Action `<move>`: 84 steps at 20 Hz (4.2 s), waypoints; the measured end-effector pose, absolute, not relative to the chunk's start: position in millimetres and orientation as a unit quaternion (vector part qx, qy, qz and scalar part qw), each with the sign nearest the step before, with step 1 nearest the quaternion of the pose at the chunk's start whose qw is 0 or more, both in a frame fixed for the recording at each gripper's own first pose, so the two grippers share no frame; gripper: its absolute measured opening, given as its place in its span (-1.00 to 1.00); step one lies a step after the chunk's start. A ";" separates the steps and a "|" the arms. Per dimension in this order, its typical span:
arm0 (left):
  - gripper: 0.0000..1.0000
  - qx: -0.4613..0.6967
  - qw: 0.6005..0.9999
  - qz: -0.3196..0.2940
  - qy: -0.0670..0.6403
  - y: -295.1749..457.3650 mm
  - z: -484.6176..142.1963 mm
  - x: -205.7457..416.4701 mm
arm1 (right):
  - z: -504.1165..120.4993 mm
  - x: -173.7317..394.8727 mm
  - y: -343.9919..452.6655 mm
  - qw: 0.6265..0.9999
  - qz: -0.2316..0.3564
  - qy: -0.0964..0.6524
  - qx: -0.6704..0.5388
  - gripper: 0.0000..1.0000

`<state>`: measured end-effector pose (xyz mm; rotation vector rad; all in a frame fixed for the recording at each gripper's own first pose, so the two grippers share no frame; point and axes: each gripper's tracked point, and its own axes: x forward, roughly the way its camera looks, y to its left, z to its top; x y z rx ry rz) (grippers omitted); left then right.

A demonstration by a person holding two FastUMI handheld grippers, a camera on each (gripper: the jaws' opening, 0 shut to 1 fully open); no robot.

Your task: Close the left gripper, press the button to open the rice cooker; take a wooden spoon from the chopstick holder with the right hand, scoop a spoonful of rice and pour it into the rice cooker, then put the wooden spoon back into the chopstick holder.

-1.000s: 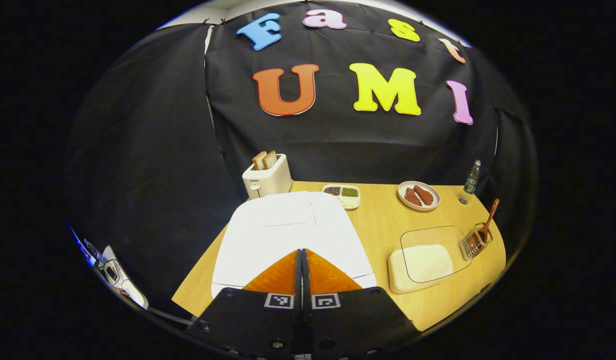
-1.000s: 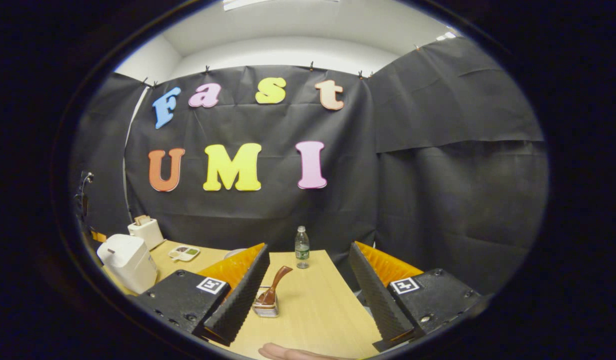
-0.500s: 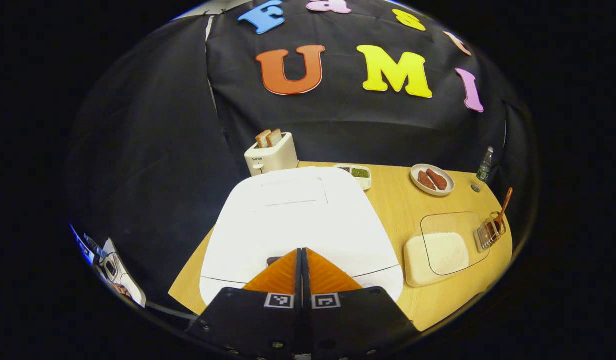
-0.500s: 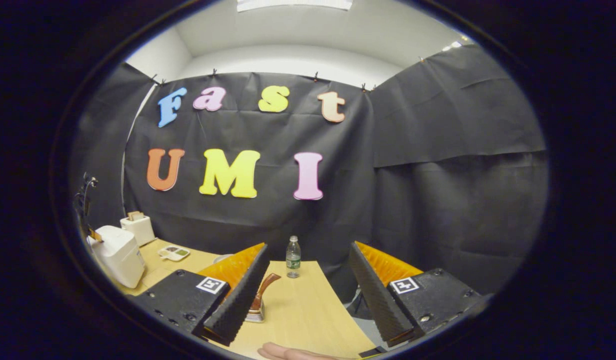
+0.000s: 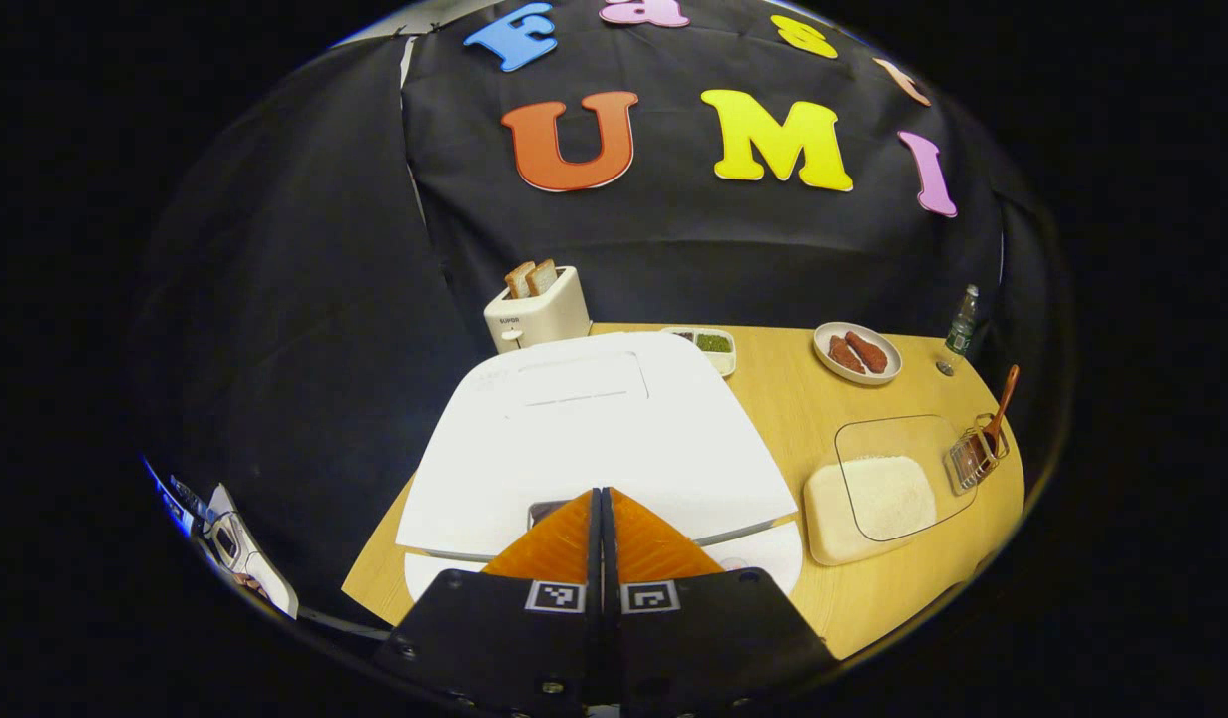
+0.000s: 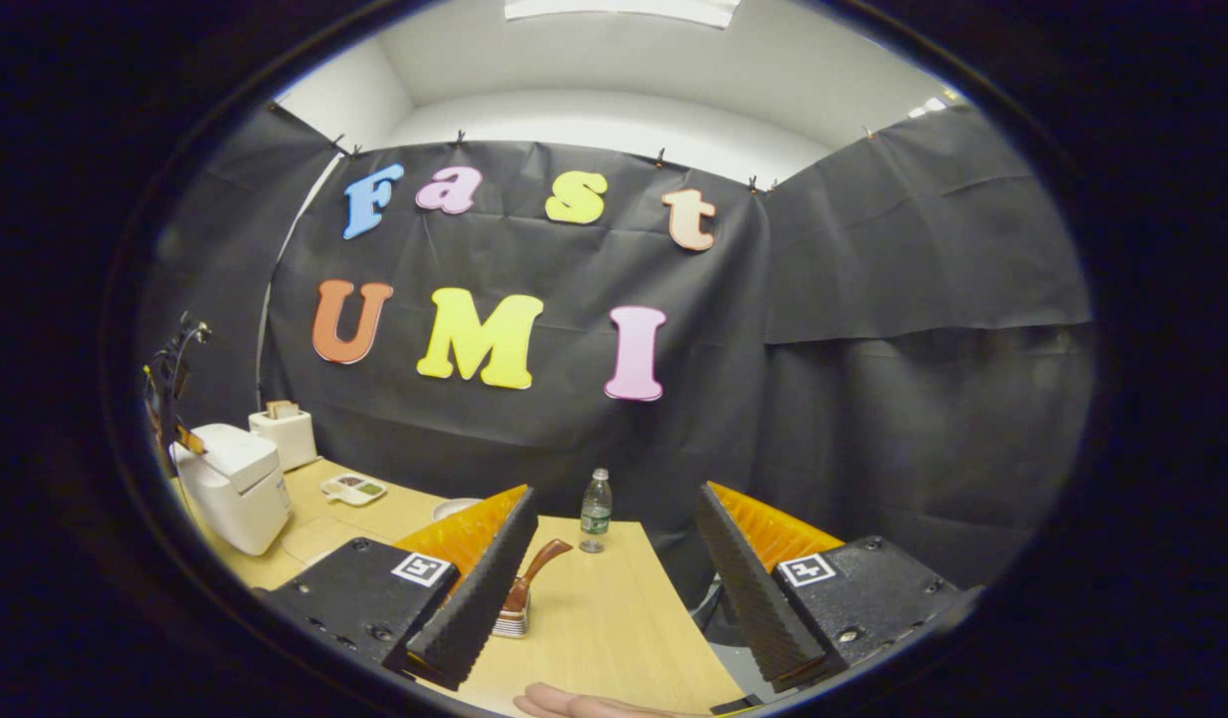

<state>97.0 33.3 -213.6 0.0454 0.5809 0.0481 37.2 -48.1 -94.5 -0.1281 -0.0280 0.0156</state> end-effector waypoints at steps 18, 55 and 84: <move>0.89 -0.034 0.995 0.012 0.097 21.7 -110.3 -11.9 | -182.2 88.6 -25.5 0.995 0.059 0.079 -0.010 1.00; 0.88 -0.049 0.996 -0.040 -0.069 2.8 -57.0 -151.5 | -285.9 245.9 63.8 0.967 0.126 0.173 0.134 -0.68; 0.88 -0.033 0.999 0.005 -0.031 35.8 -98.9 -158.2 | -303.9 168.7 278.8 0.973 0.170 0.142 0.070 -0.79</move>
